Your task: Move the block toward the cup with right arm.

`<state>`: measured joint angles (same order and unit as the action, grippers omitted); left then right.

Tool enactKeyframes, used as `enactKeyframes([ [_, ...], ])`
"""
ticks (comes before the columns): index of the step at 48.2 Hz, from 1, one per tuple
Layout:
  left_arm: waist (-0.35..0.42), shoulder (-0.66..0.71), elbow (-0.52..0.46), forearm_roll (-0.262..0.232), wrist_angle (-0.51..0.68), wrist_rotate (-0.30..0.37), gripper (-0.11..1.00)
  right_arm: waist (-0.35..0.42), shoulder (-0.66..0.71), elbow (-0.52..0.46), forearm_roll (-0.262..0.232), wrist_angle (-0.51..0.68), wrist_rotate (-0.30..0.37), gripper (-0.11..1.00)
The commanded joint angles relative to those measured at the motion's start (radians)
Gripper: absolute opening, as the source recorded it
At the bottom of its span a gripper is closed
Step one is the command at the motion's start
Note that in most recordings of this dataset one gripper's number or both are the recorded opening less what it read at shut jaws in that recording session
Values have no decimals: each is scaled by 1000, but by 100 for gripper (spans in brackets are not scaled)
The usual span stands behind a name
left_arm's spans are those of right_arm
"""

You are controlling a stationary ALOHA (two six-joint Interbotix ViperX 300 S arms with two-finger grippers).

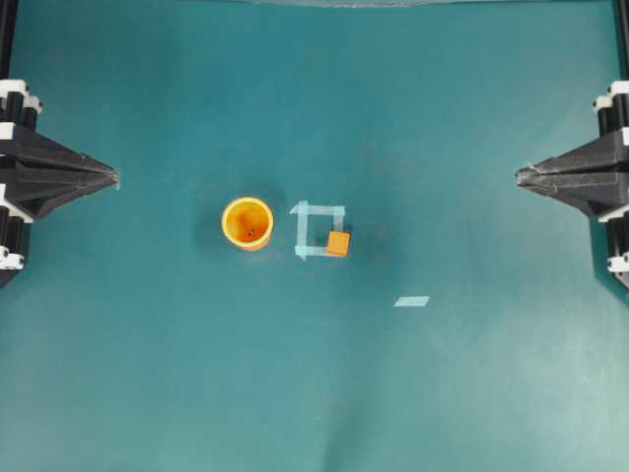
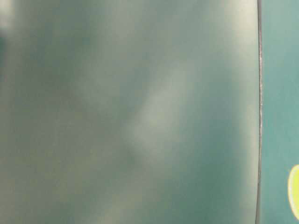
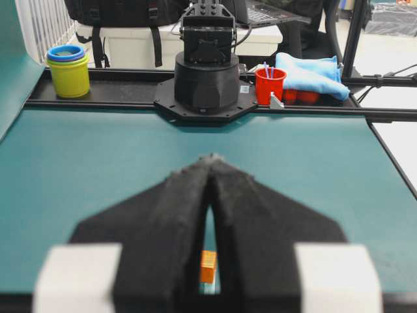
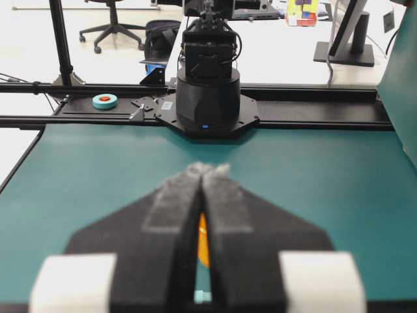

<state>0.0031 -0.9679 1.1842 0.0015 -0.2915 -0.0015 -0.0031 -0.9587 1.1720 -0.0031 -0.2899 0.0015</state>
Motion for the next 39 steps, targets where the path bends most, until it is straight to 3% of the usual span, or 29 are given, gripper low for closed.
enactKeyframes([
  [1,2,9,-34,6,34,-5,-1,-5,2,-20,0,-2,-2,0],
  [6,2,9,-40,6,72,-5,11,-5,21,-55,0,61,-2,1],
  [13,2,9,-43,8,83,-8,11,-5,78,-109,0,155,-2,1],
  [19,2,9,-43,6,83,-8,11,-5,147,-143,0,169,-2,7],
  [39,2,9,-41,8,89,-14,11,-5,391,-236,-2,169,-8,53],
])
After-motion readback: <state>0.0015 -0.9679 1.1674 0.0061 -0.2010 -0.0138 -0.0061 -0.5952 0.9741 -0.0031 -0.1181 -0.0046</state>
